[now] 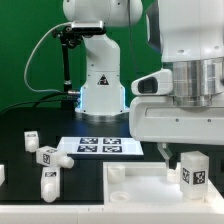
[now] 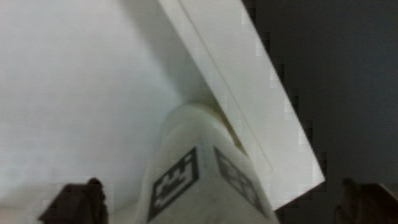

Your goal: Assemble one leg

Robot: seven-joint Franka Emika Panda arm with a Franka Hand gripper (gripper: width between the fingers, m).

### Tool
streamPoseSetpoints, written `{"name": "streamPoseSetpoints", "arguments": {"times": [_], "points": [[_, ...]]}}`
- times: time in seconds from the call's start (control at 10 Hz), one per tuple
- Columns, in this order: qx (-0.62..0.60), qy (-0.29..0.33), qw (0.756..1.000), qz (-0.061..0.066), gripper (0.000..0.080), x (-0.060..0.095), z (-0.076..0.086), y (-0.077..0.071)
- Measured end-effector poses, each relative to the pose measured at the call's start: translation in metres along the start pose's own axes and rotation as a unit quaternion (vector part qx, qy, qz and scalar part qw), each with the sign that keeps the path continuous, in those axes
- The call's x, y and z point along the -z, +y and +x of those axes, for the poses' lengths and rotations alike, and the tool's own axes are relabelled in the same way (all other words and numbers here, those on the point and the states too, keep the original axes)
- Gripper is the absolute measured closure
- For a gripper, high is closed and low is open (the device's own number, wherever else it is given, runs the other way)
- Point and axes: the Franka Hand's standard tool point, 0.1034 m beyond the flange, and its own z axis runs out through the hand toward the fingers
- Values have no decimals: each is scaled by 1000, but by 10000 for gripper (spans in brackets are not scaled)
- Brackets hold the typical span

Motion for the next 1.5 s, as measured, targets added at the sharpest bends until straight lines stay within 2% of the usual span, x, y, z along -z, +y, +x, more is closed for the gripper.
{"name": "streamPoseSetpoints", "arguments": {"times": [0.1,0.2,0.3,0.4,0.5,0.6,0.7,0.9,1.0,1.1,1.2,1.3,1.4,1.5], "points": [[110,6,994,-15,150,1,2,0],[189,8,982,-17,150,1,3,1],[167,8,986,-16,150,1,3,1],[152,8,988,-15,275,0,3,1],[152,8,988,-16,275,0,3,1],[143,8,990,-15,457,0,3,1],[106,9,994,-15,515,0,3,1],[-52,12,998,-16,515,1,3,0],[-141,13,990,-24,515,1,1,0],[-246,16,969,-26,515,-1,1,-1],[-340,22,940,-18,515,-1,2,-3],[-436,18,900,-10,515,-2,3,-4],[-462,16,887,-7,515,-2,3,-3],[-464,16,886,-7,515,-2,3,-3]]}}
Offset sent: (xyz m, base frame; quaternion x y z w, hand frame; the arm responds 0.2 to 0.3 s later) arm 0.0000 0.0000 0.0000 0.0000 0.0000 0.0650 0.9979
